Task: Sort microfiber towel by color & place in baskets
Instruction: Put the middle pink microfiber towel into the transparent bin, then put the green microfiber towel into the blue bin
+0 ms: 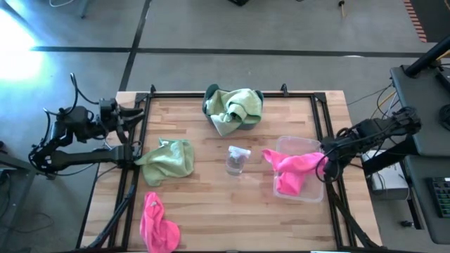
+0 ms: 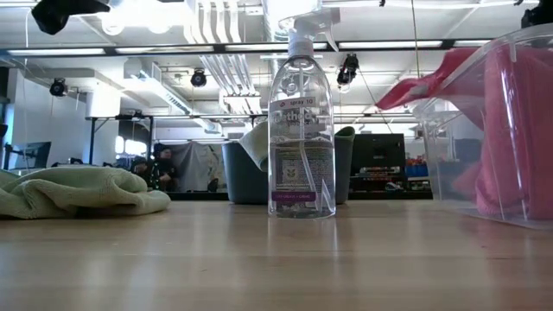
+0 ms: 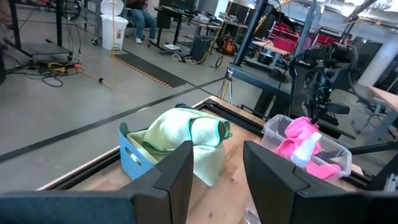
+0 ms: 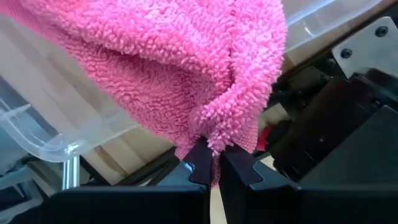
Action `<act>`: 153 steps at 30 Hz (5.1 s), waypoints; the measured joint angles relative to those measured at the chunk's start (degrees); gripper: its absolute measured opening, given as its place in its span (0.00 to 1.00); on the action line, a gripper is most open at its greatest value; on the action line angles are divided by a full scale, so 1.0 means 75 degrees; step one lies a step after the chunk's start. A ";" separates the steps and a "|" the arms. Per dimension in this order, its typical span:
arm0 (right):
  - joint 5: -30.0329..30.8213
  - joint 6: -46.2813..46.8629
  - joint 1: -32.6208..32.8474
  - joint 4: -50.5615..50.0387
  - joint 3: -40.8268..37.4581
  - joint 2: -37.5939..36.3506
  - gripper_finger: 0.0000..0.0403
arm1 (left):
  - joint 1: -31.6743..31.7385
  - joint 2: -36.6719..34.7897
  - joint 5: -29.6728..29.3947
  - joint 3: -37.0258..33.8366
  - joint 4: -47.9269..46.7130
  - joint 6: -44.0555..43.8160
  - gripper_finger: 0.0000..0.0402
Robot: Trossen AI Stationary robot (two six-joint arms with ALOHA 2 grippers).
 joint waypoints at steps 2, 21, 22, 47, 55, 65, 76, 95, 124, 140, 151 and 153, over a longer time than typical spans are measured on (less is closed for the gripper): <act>0.0000 -0.0010 0.0000 0.0017 -0.0006 0.0084 0.02 | -0.0001 0.0000 -0.0055 -0.0060 0.0007 -0.0022 0.31; 0.1890 -0.0906 0.0000 0.1234 0.2388 0.1141 0.02 | 0.0000 0.0027 -0.0061 -0.1882 0.1601 0.0084 0.31; 0.1920 -0.0905 0.0000 0.1294 0.2410 0.1179 0.02 | -0.0001 0.0018 -0.0056 -0.1912 0.1669 0.0132 0.31; 0.2011 0.0148 0.0000 0.2485 0.2407 0.2724 0.35 | -0.0001 0.0012 0.0811 0.0424 -0.0347 -0.0227 0.31; 0.2260 -0.0859 0.0000 0.6123 0.2407 0.3074 0.32 | -0.0006 0.0029 0.3638 0.1424 -0.1678 -0.0219 0.31; 0.3220 -0.1860 0.0000 0.7467 0.3134 0.3702 0.30 | -0.0004 0.0044 0.5314 0.1439 -0.1780 -0.0016 0.31; 0.3221 -0.3412 -0.0030 0.5884 0.5471 0.4923 0.29 | -0.0003 0.0053 0.3389 0.0665 -0.1904 0.0858 0.31; 0.5296 -0.6320 -0.1068 0.1365 0.8433 0.5988 0.28 | -0.0003 0.0854 0.0560 -0.0165 -0.4332 -0.1438 0.31; 0.5289 -0.7361 -0.3184 0.1889 0.8766 0.5957 0.26 | -0.0003 0.1128 0.2084 -0.2444 -0.1871 -0.2626 0.31; 0.5144 -0.7361 -0.3203 0.1816 0.8763 0.5957 0.27 | -0.0006 0.2241 0.3291 -0.3322 -0.0679 -0.2667 0.31; 0.5144 -0.7360 -0.3203 0.1803 0.8760 0.5957 0.26 | -0.0006 0.3270 0.3477 -0.3322 -0.0317 -0.2682 0.31; 0.5144 -0.7359 -0.3203 0.1792 0.8760 0.5957 0.27 | -0.0006 0.3553 0.3517 -0.3322 -0.0318 -0.2681 0.31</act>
